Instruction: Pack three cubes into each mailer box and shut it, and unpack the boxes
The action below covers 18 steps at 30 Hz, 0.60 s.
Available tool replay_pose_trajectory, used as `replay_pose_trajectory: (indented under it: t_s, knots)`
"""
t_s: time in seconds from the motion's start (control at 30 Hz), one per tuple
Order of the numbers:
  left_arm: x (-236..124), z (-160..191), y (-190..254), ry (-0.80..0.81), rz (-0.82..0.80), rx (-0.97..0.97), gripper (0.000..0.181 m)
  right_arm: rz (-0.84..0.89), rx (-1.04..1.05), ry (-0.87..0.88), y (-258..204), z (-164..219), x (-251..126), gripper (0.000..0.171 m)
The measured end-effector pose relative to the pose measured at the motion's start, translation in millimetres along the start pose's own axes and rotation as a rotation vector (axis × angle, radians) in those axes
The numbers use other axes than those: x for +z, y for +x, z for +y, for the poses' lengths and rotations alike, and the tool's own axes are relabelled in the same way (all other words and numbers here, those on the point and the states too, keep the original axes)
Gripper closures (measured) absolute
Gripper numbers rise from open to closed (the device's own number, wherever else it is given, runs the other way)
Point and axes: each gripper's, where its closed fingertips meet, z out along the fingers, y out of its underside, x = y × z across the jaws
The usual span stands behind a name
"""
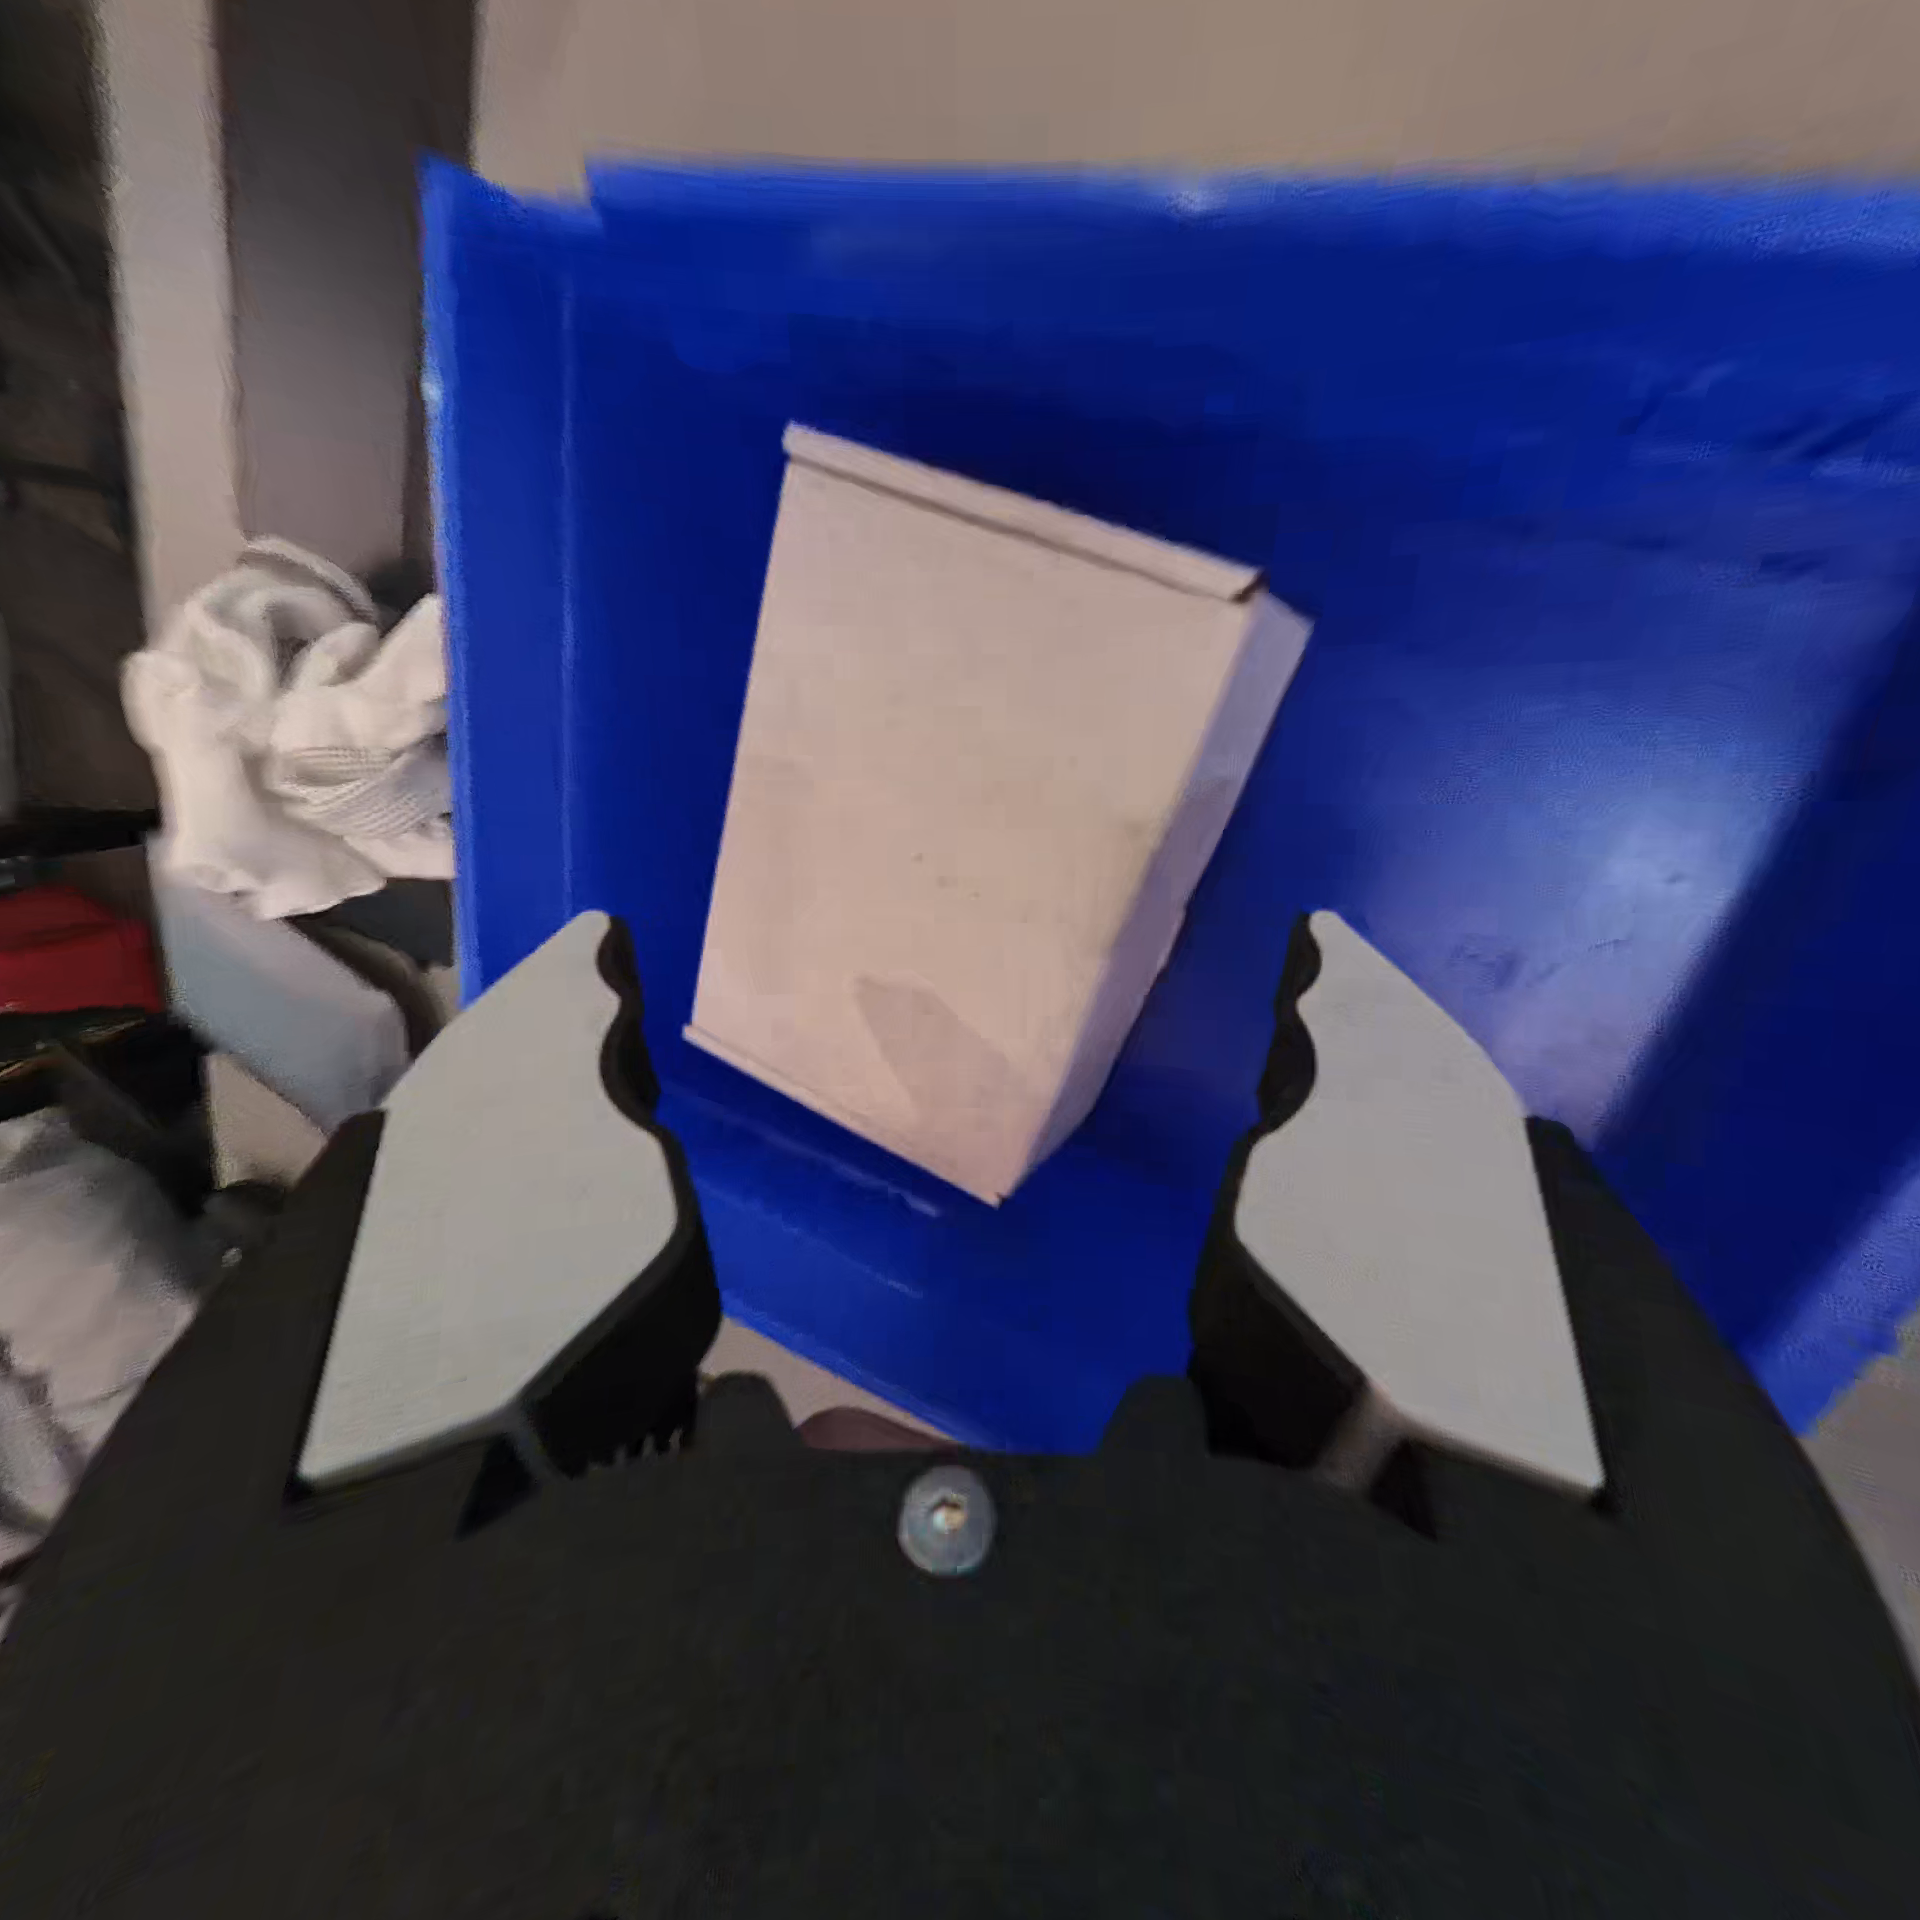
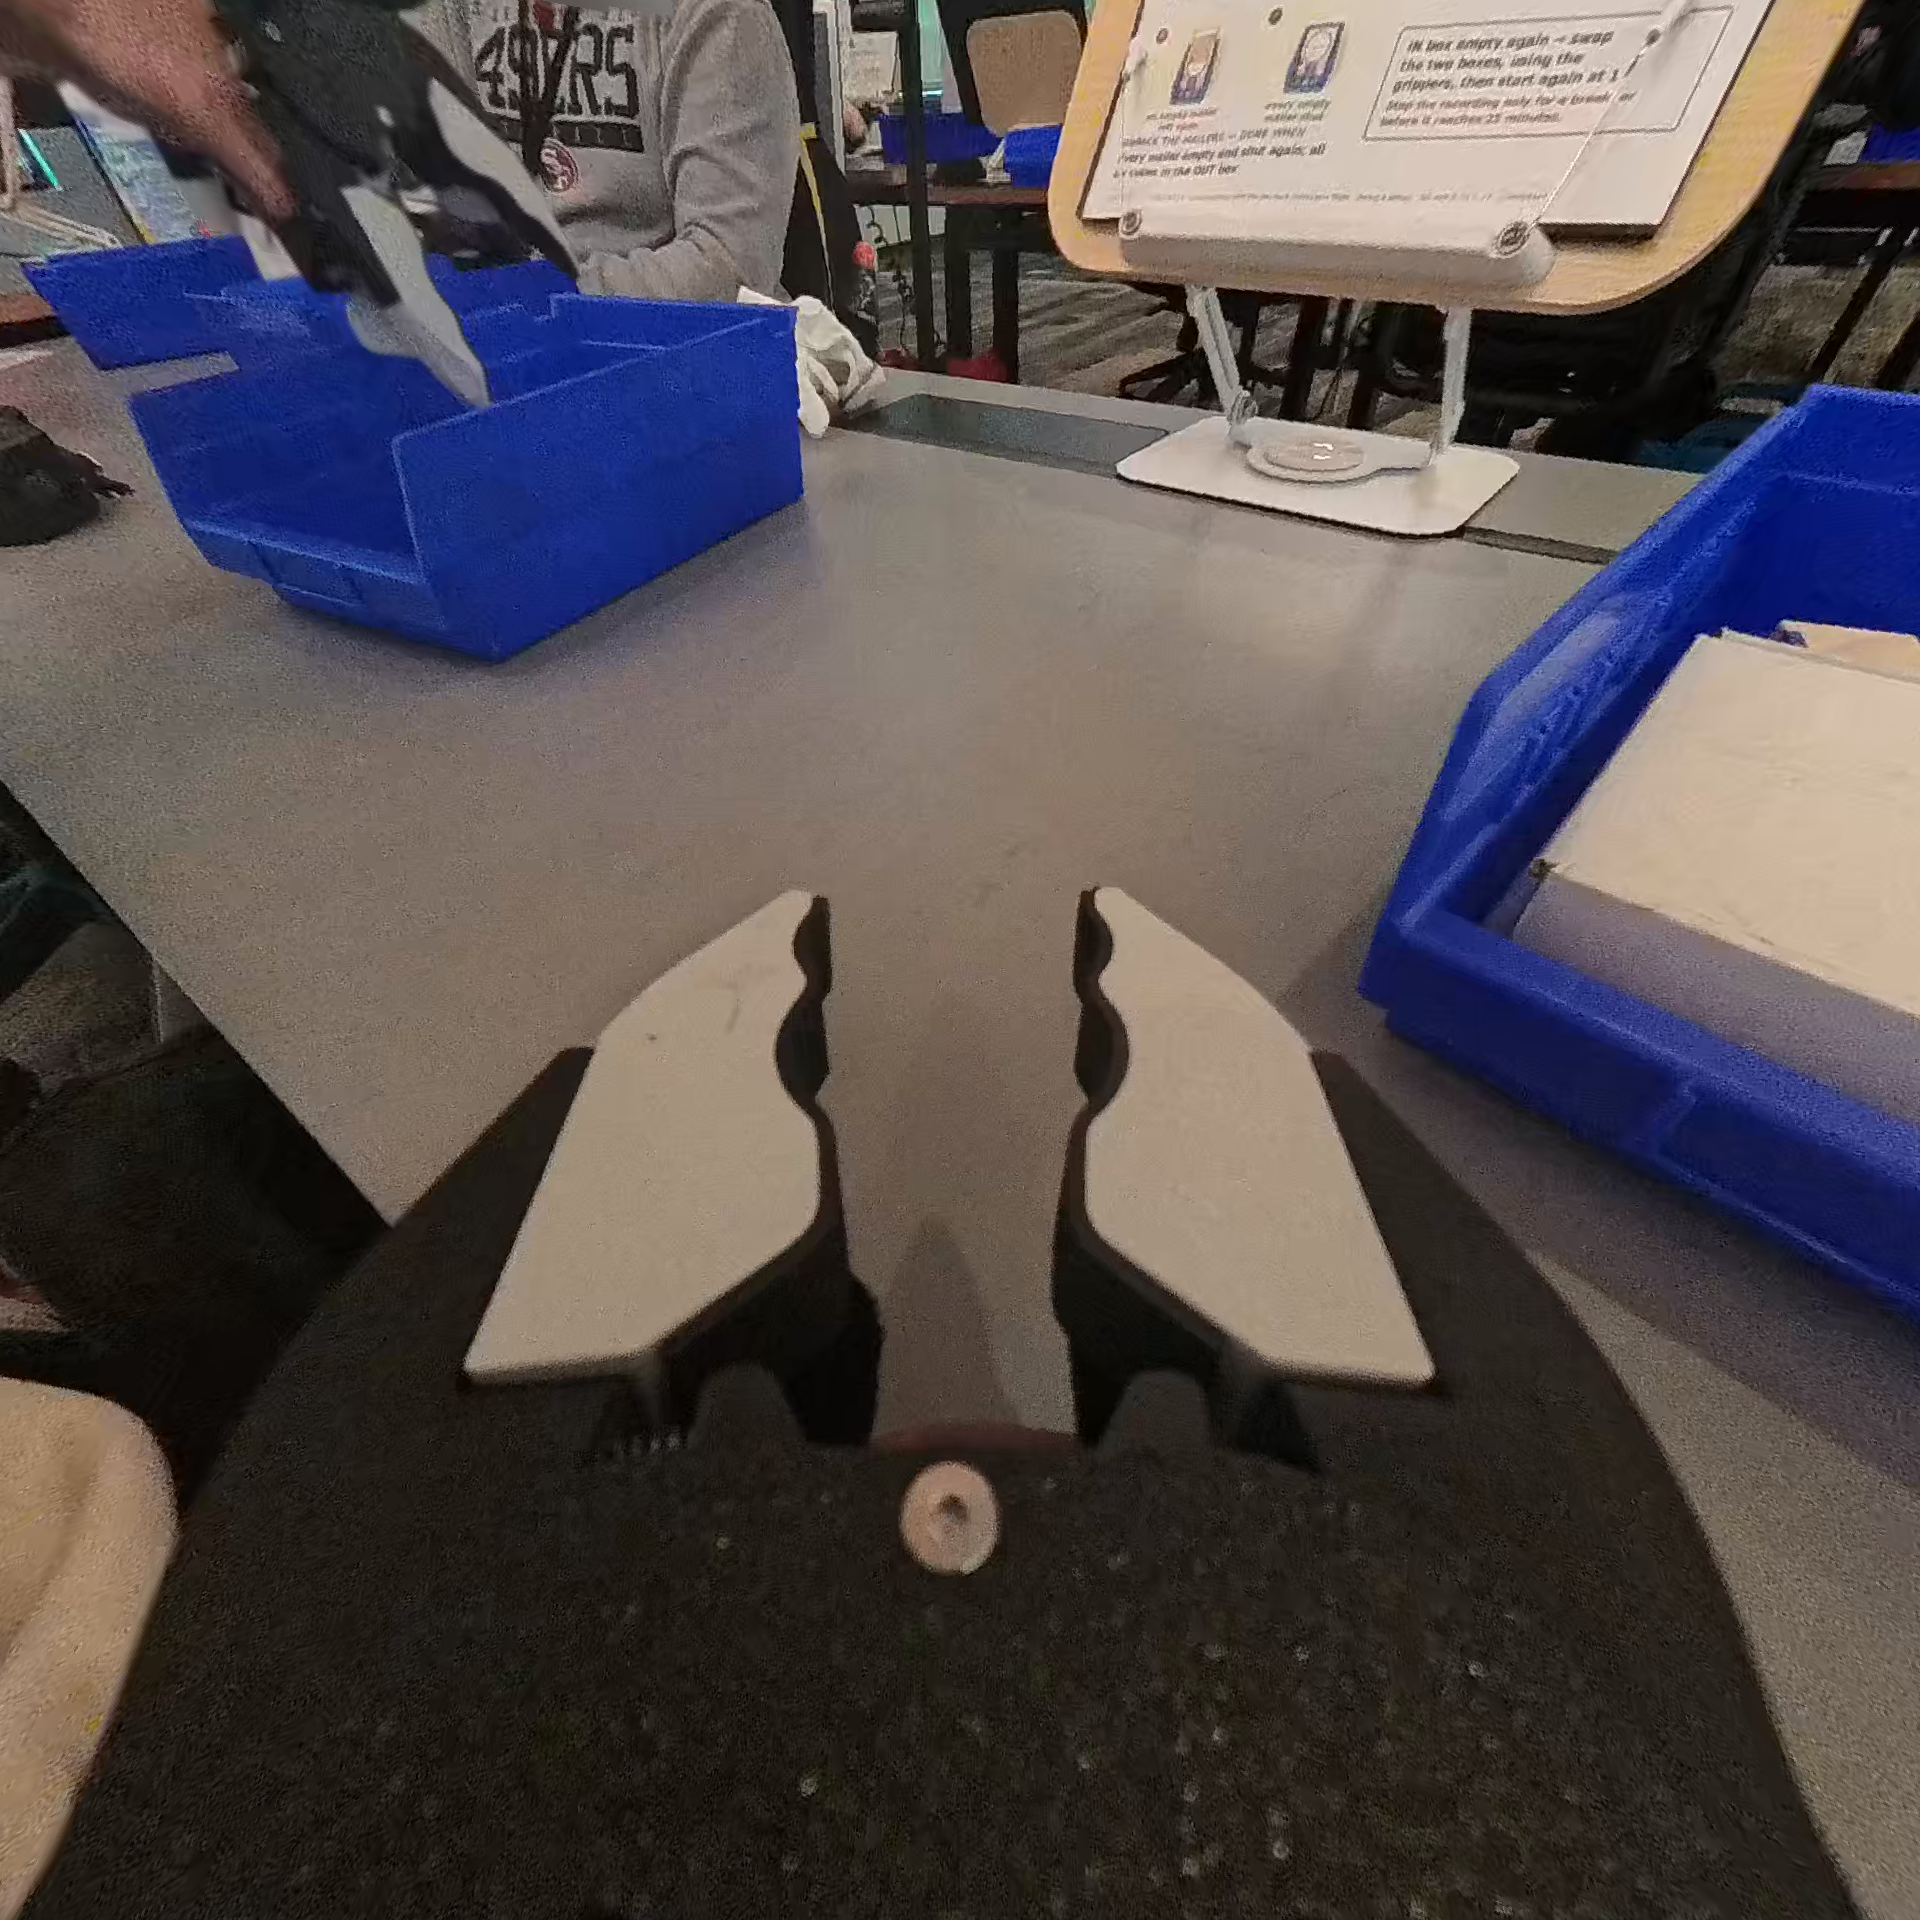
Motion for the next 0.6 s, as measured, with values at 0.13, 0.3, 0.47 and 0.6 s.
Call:
replay_pose_trajectory:
  t_s: [0.13,0.3,0.47,0.6]
  knots:
    - [36.6,9.0,0.7,-0.068,0.232,0.003,0.058,0.028,-0.021,-0.027,1.4,6.9,1.1,0.126]
    - [73.1,28.0,-0.9,-0.199,0.228,0.142,0.042,0.065,-0.007,-0.067,11.2,17.8,0.2,0.126]
    - [84.5,43.8,4.1,-0.309,0.229,0.195,0.036,0.054,0.060,-0.056,15.9,16.5,0.5,0.127]
    - [68.9,44.5,13.6,-0.292,0.266,0.132,0.037,0.022,0.095,-0.039,12.8,13.2,1.6,0.127]
